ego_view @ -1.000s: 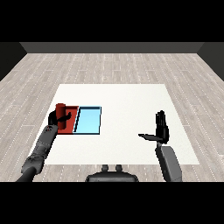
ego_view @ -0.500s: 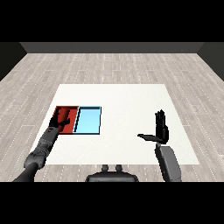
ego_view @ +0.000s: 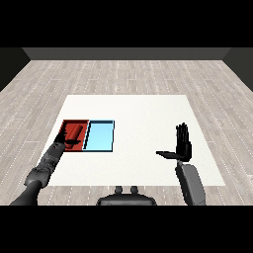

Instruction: Pick the red can and put it in the red box

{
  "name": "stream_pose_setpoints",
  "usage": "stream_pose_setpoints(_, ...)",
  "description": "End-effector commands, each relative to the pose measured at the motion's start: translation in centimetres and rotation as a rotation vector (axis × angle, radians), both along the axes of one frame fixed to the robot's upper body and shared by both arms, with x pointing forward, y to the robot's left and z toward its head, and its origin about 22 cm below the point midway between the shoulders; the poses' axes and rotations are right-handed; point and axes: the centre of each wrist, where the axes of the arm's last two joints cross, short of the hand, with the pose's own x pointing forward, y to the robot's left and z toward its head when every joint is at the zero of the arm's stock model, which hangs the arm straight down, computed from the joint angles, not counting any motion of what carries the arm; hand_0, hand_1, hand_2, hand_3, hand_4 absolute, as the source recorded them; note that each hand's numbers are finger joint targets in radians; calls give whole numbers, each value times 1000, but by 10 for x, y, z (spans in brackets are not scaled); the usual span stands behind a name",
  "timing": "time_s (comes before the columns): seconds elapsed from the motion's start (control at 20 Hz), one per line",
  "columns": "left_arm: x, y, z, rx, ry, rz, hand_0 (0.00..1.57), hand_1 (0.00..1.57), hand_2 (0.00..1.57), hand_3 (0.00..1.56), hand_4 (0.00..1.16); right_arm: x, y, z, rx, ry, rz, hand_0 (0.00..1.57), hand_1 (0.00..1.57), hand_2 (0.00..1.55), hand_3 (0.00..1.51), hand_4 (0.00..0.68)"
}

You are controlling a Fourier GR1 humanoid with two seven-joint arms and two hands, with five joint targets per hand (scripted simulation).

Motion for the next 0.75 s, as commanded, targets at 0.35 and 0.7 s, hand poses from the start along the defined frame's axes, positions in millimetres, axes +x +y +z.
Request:
stream_pose_setpoints(0.35,21,-7,28,-229,-628,89,0,0,0,0,0,-9,6,0,-2,-27,32,0,0,0,0,0)
stream_pose_setpoints(0.7,41,-55,50,-437,-1103,-223,0,0,0,0,0,-20,1,-12,19,-4,68,0,0,0,0,0)
